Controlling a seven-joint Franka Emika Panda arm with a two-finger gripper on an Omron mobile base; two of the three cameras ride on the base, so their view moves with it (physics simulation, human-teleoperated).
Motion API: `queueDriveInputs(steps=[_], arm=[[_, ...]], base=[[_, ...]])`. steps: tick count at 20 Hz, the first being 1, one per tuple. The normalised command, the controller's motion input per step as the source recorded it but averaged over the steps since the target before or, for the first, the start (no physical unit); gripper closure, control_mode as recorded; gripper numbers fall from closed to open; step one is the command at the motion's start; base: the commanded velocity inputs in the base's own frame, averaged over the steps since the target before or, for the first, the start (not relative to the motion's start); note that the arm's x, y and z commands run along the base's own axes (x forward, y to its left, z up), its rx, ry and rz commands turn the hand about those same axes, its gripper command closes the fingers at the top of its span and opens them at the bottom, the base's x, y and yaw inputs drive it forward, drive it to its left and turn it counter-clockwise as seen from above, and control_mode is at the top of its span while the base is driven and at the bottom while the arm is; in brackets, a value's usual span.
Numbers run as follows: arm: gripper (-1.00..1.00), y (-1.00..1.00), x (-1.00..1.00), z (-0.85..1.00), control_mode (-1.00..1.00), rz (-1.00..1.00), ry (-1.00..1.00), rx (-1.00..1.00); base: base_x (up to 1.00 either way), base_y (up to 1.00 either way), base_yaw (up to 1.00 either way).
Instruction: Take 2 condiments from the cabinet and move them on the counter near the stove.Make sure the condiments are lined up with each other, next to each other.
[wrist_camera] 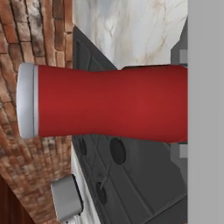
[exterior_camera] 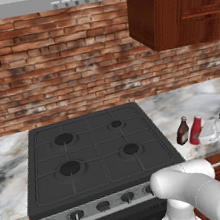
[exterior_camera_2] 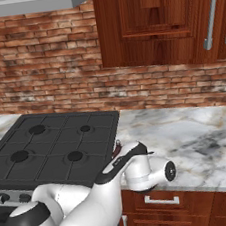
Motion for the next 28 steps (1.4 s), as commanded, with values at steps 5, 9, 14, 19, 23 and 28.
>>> queueDriveInputs(steps=[5,9,14,19,23,28], arm=[[1.00,0.07,0.09,-0.10,-1.00,0.00,0.00,0.00],[1.00,0.04,0.09,-0.09,-1.00,0.00,0.00,0.00],[1.00,0.00,0.08,-0.10,-1.00,0.00,0.00,0.00],[1.00,0.00,0.10,-0.10,-1.00,0.00,0.00,0.00],[1.00,0.00,0.11,-0.10,-1.00,0.00,0.00,0.00],[1.00,0.00,0.03,-0.08,-1.00,0.00,0.00,0.00]], base=[[0.00,0.00,0.00],[0.00,0.00,0.00],[0.00,0.00,0.00],[0.00,0.00,0.00],[0.00,0.00,0.00],[0.00,0.00,0.00]])
